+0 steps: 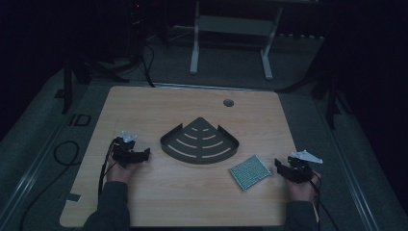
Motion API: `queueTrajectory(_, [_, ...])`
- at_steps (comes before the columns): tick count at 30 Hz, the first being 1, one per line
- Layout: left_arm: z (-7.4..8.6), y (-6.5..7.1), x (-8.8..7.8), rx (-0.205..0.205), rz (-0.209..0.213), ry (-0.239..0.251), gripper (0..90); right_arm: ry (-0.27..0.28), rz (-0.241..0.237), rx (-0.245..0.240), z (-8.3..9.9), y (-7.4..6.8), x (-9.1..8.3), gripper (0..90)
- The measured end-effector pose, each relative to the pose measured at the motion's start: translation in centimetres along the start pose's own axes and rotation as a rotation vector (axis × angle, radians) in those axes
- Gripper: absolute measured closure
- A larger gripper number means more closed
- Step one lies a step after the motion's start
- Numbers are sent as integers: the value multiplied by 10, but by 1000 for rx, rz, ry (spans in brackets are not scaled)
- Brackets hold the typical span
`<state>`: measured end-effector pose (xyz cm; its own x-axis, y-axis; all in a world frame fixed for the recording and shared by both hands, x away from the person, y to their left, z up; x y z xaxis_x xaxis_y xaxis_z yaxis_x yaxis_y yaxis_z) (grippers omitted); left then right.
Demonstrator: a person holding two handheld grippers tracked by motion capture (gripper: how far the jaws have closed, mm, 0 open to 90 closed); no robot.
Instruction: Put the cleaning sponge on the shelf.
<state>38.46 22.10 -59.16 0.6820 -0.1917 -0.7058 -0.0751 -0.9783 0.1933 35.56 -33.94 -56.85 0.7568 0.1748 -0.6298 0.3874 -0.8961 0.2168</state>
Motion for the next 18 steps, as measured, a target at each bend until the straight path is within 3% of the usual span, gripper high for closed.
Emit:
queueTrajectory(11, [0,0,0,0,0,0,145,87,-53,-82,-15,-24,-27,843])
queueTrajectory(15, [0,0,0,1,0,-1,145,97,-62,-97,-18,-30,-31,887])
queueTrajectory(18, [0,0,0,0,0,0,146,91,-87,-136,-21,-42,-36,896])
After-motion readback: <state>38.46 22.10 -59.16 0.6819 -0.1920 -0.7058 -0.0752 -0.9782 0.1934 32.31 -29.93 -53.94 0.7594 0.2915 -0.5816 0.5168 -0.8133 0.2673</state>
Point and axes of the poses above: each handheld gripper's, and its own axes: x roughly forward along the jaws, z roughly out of its underside, y roughly to its right, the point moved 4 cm from there along x, roughly forward along the jaws, and after that the axes turned 15 degrees about -x, right-handed, at the moved point
